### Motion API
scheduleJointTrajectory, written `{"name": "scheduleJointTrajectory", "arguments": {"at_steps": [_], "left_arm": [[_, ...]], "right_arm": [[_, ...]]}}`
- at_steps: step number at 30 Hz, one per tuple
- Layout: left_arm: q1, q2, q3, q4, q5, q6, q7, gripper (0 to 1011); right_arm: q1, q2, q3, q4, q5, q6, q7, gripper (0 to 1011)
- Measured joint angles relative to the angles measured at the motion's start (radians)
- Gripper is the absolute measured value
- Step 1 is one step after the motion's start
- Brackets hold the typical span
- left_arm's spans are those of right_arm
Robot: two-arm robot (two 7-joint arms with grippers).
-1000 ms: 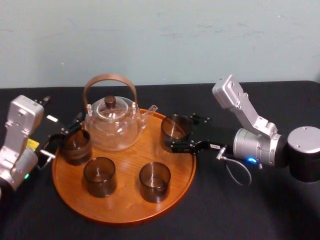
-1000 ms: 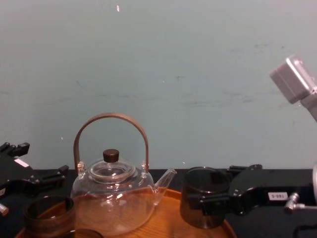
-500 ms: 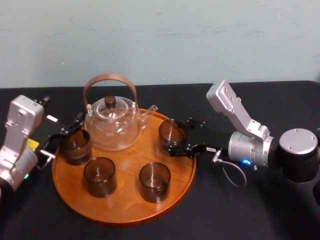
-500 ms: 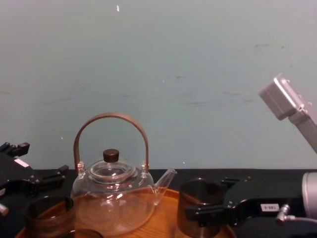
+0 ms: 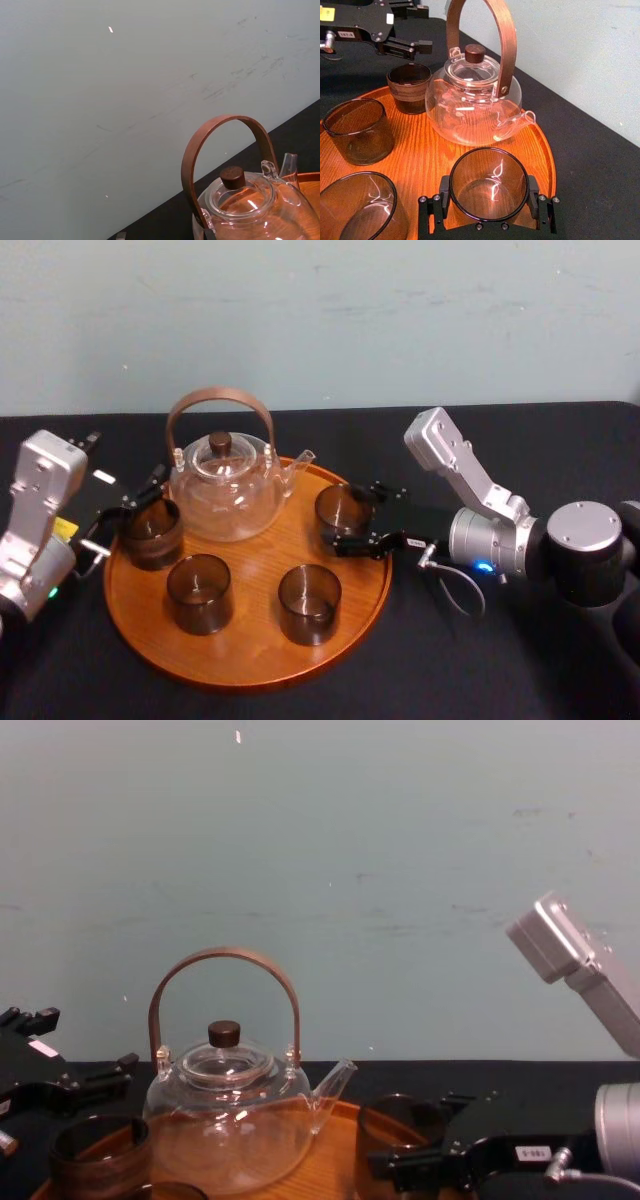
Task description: Pick up the glass from the table and place it on the tray.
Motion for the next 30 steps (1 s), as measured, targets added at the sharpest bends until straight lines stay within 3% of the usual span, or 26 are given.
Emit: {"name": "scheduleJointTrajectory", "arguments": {"at_steps": [30], "left_arm": [[0.0,0.0,0.0,0.0,0.0,0.0,0.0,1001]], "right_arm": [[0.006,-0.026,0.006,0.045,-0.033,0.005,-0.018,903]]}}
